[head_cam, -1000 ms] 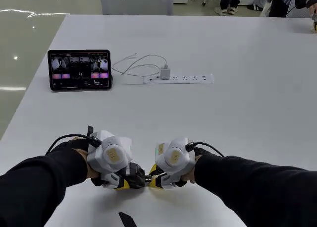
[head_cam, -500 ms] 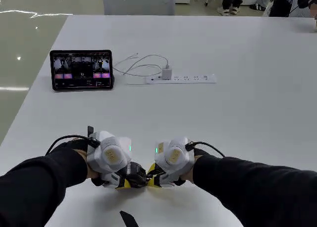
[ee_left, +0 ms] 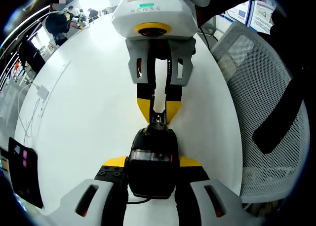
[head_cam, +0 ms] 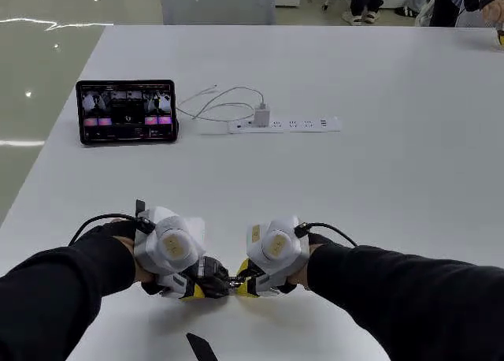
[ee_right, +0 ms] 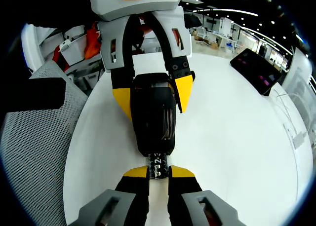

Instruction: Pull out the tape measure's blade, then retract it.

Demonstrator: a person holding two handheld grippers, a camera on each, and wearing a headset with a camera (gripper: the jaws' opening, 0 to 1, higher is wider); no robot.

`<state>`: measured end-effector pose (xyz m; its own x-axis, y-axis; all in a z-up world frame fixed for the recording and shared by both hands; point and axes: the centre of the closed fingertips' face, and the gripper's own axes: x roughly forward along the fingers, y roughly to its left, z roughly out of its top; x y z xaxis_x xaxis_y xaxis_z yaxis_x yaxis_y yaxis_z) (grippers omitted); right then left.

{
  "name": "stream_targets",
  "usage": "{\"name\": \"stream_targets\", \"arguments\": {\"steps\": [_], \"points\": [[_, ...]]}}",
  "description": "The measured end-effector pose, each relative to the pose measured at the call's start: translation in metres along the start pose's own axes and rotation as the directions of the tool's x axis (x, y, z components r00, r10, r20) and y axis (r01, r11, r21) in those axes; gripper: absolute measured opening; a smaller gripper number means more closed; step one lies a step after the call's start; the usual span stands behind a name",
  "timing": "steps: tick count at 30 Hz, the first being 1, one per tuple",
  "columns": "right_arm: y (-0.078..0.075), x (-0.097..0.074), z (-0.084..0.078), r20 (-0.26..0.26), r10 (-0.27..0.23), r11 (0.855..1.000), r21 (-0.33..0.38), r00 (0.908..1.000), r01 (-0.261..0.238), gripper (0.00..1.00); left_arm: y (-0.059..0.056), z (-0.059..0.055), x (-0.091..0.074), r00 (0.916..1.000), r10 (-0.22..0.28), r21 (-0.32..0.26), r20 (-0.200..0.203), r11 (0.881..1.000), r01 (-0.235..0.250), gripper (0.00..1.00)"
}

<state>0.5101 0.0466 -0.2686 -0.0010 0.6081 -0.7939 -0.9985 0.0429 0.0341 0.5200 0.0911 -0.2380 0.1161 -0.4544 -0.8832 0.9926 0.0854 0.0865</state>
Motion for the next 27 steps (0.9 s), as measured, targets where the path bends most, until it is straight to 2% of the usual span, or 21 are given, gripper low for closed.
{"name": "stream_targets", "arguments": {"steps": [27], "points": [[0.004, -0.011, -0.016, -0.011, -0.006, 1.000, 0.031, 0.9999, 0.006, 0.10, -0.002, 0.002, 0.001, 1.0000, -0.006, 0.011, -0.005, 1.000, 0.006, 0.30]]}}
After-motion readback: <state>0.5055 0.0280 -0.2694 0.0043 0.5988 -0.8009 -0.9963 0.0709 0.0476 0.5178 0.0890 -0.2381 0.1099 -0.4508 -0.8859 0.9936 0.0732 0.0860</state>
